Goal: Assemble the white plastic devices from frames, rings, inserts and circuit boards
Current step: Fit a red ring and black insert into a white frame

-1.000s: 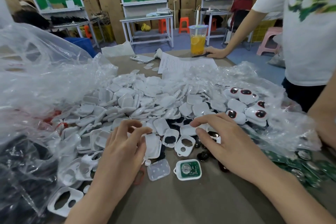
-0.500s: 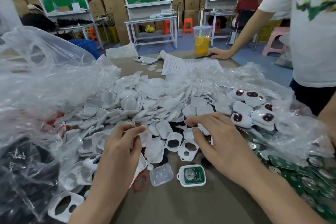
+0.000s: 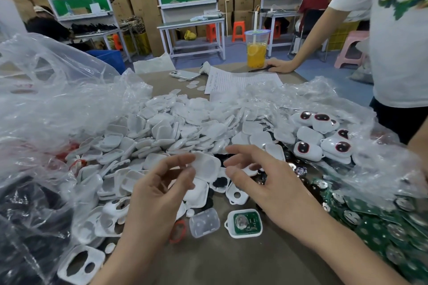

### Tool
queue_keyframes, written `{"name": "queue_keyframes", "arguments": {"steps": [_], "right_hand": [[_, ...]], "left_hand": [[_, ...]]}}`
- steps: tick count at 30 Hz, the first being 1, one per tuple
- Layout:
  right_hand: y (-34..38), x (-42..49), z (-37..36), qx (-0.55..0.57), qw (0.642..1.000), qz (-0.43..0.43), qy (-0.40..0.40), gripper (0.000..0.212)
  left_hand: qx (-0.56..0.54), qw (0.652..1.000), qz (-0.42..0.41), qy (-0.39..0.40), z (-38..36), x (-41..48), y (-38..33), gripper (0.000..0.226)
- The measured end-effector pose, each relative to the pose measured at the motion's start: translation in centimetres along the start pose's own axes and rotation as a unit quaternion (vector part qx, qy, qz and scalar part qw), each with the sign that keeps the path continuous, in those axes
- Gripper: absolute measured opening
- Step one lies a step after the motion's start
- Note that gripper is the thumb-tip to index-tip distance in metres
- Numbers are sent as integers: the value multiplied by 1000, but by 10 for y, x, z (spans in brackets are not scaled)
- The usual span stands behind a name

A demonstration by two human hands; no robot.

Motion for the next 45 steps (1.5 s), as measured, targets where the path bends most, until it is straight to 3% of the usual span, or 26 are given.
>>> {"name": "queue_keyframes", "arguments": {"steps": [8, 11, 15, 19, 28, 32, 36, 41, 45], "right_hand": [[-5, 0, -1, 9, 999, -33, 21, 23], [-10, 1, 8, -124, 992, -36, -10, 27], [-24, 1, 23, -336, 936, -97, -44, 38], [-37, -2, 23, -388, 910, -145, -6, 46], [-29, 1, 11, -368, 924, -96, 51, 60], [-32, -1, 24, -375, 920, -118, -11, 46], [-39, -2, 22, -381, 916, -124, 0, 43], [-39, 1, 23, -358, 927, -115, -5, 39], [-29, 3, 30, -329, 938, -88, -63, 16]], "left_hand": [[38, 999, -12, 17, -8, -2, 4, 16], [89, 995, -23, -28, 3, 3, 9, 16], [262, 956, -104, -76, 16, 7, 0, 25], [383, 910, -137, -77, 17, 9, 0, 17], [457, 871, -168, -71, 6, -1, -8, 21], [460, 870, -166, -69, 4, 0, -8, 20], [457, 866, -189, -70, 2, -1, -5, 20], [447, 870, -200, -54, 0, -1, -7, 38], [472, 847, -230, -80, 1, -4, -14, 34]]}}
Point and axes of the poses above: each hand's wrist, its own x-axis towards the middle knuckle, its own z-axis out of the back of the hand, y = z × x, the point moved 6 cm from there along x, towards the middle knuckle, and after that the axes turned 7 degrees about y, right-handed, at the moved point
